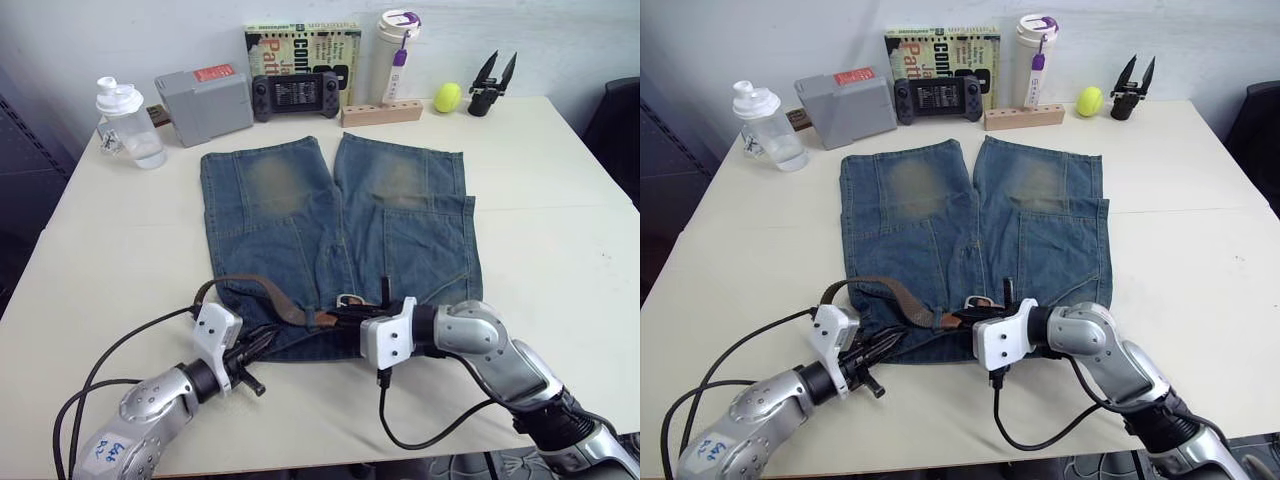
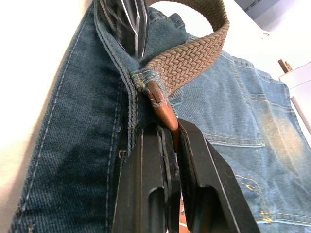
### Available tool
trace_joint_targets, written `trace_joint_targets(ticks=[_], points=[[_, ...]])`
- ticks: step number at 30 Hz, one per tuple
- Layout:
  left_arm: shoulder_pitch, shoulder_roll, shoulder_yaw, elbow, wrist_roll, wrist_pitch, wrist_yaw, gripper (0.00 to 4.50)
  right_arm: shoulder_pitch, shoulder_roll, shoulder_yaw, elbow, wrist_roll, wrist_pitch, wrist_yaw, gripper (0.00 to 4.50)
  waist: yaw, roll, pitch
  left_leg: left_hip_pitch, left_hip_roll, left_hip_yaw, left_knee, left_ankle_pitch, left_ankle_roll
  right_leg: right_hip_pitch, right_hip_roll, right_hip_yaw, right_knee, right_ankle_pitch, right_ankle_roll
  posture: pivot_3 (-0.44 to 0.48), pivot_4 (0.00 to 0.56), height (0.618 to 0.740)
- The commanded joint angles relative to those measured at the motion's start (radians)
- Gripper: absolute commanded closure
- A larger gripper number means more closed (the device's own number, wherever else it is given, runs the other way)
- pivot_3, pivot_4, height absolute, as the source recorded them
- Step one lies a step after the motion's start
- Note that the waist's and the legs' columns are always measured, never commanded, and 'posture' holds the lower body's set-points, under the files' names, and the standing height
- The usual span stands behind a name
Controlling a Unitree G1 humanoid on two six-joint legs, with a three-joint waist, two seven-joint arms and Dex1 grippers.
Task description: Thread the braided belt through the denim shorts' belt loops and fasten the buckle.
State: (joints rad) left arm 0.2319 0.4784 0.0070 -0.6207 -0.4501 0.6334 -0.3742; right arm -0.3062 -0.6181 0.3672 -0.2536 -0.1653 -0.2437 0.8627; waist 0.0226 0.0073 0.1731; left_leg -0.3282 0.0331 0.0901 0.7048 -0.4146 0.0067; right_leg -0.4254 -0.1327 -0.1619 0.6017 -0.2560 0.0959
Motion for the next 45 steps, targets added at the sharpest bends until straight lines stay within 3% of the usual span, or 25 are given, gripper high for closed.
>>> trace_joint_targets(ticks=[1, 9, 16, 22, 26, 30, 31, 35, 38, 42, 45], points=[[0.040, 0.065, -0.101, 0.049, 0.129, -0.006, -0.003, 4.43, 0.002, -0.016, -0.050, -0.060, 0.045, 0.007, 0.005, 4.50, -0.001, 0.002, -0.001, 0.000, 0.000, 0.000, 0.000, 0.000, 0.000, 0.000, 0.000, 0.000, 0.000, 0.000, 0.000, 0.000, 0.150, 0.722], [0.048, 0.080, -0.114, 0.060, 0.170, -0.037, -0.014, 4.43, -0.029, -0.066, -0.176, -0.054, 0.156, 0.106, 0.035, 4.50, 0.000, 0.005, -0.004, 0.002, 0.000, 0.000, 0.000, 0.000, 0.001, 0.001, -0.001, 0.001, 0.000, 0.000, 0.000, 0.000, 0.150, 0.722], [0.046, 0.091, -0.125, 0.067, 0.201, -0.067, -0.019, 4.43, -0.039, -0.154, -0.386, -0.052, 0.480, 0.384, 0.128, 4.50, 0.001, 0.006, -0.004, 0.003, 0.000, -0.001, -0.001, -0.001, 0.001, 0.003, -0.001, 0.001, 0.000, 0.000, 0.000, 0.000, 0.150, 0.722], [0.047, 0.098, -0.129, 0.072, 0.228, -0.102, -0.028, 4.43, -0.040, -0.265, -0.547, 0.038, 0.603, 0.497, 0.199, 4.50, 0.000, 0.008, -0.005, 0.007, 0.001, 0.002, -0.001, -0.004, 0.007, 0.005, -0.002, 0.002, -0.001, 0.000, 0.000, 0.000, 0.150, 0.722], [0.047, 0.094, -0.106, 0.059, 0.212, -0.160, -0.061, 4.43, -0.065, -0.264, -0.565, 0.015, 0.659, 0.553, 0.197, 4.50, 0.000, 0.009, -0.005, 0.009, 0.004, 0.002, -0.002, -0.004, 0.007, 0.007, -0.002, 0.002, -0.001, 0.000, 0.000, 0.000, 0.150, 0.722], [0.045, 0.062, -0.020, -0.007, 0.079, -0.196, -0.123, 4.43, -0.091, -0.239, -0.520, -0.040, 0.660, 0.575, 0.178, 4.50, -0.001, 0.009, -0.005, 0.008, 0.005, 0.003, -0.002, -0.004, 0.007, 0.006, -0.002, 0.002, -0.001, 0.000, 0.000, 0.000, 0.150, 0.722], [0.046, 0.052, 0.010, -0.026, 0.022, -0.197, -0.147, 3.81, -0.096, -0.234, -0.507, -0.056, 0.656, 0.580, 0.176, 4.50, -0.001, 0.009, -0.005, 0.008, 0.006, 0.003, -0.002, -0.004, 0.007, 0.006, -0.002, 0.002, -0.002, 0.000, 0.000, 0.000, 0.150, 0.722], [0.068, 0.100, 0.140, -0.120, -0.230, -0.106, -0.246, 2.32, -0.129, -0.211, -0.467, -0.108, 0.659, 0.610, 0.155, 4.50, -0.001, 0.006, -0.003, 0.006, 0.008, 0.003, -0.001, -0.005, 0.006, 0.004, -0.002, 0.001, -0.002, 0.000, 0.000, 0.000, 0.150, 0.722], [0.060, 0.169, 0.276, -0.156, -0.518, -0.006, -0.261, 1.00, -0.150, -0.203, -0.432, -0.136, 0.641, 0.615, 0.152, 4.50, 0.001, 0.007, -0.003, 0.004, 0.007, 0.002, 0.001, -0.005, 0.006, 0.004, -0.002, 0.001, -0.001, 0.000, 0.000, 0.000, 0.150, 0.722], [0.019, 0.246, 0.400, -0.115, -0.726, 0.038, -0.278, 1.00, -0.169, -0.212, -0.363, -0.147, 0.578, 0.581, 0.172, 4.50, -0.002, 0.007, -0.002, 0.004, 0.007, 0.002, 0.002, -0.005, 0.005, 0.004, -0.001, 0.002, -0.001, 0.000, 0.000, 0.000, 0.150, 0.722], [-0.085, 0.249, 0.380, -0.081, -0.662, 0.019, -0.210, 1.00, -0.175, -0.211, -0.324, -0.151, 0.547, 0.567, 0.189, 4.50, 0.002, 0.008, -0.002, 0.004, 0.001, 0.002, 0.002, -0.005, 0.005, 0.004, 0.000, 0.002, -0.001, 0.000, 0.000, 0.000, 0.150, 0.722]])
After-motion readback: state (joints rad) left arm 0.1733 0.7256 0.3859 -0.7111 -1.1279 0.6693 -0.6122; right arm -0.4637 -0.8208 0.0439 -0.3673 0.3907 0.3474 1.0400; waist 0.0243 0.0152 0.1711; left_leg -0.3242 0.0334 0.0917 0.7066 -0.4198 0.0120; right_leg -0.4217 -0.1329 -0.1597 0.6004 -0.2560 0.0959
